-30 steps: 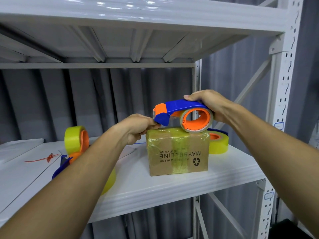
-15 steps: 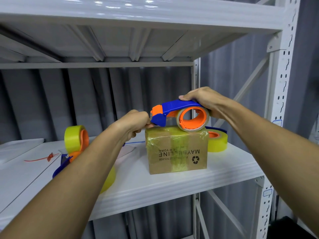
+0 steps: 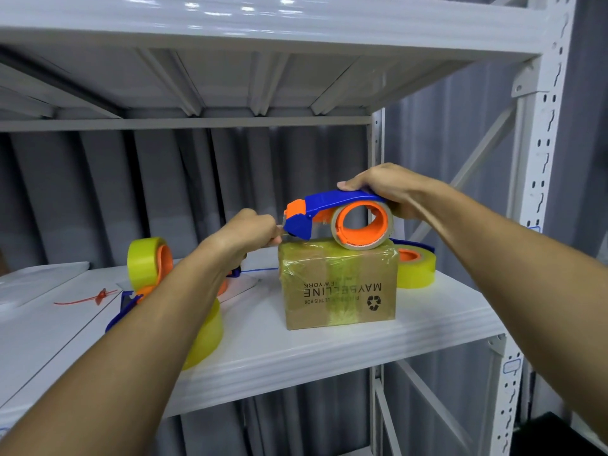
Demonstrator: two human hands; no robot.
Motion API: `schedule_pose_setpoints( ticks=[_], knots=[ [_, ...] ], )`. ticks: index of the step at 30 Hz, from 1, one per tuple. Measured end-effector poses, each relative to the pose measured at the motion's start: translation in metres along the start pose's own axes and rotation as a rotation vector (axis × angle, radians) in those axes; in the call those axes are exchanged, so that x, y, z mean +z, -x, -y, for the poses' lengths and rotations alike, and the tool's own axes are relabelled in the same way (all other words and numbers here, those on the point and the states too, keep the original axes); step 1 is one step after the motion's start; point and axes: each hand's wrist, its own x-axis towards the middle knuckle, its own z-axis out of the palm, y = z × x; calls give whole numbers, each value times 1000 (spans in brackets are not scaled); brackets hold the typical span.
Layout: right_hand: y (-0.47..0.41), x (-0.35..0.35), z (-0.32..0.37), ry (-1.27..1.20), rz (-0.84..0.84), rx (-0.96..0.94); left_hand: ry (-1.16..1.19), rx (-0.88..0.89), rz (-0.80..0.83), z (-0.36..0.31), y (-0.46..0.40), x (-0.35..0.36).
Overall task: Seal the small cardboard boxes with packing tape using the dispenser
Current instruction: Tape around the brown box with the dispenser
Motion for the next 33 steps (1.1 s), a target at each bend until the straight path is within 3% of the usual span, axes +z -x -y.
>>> schedule_pose_setpoints(
  ticks=[4,13,19,28,33],
  knots=[
    [3,1,4,-1,13,14,-23,-19,-7,3,-1,-2],
    [10,5,1,-174,34,24,171,-139,7,18,-3,-8],
    [6,15,11,-55,-15,34,115,-159,-4,30,-5,-1],
    [4,20,19,87,-31,68,378,-361,186,52,-10,9],
    [2,25,22,115,-19,63,366,-349,214,50,-5,15]
  ],
)
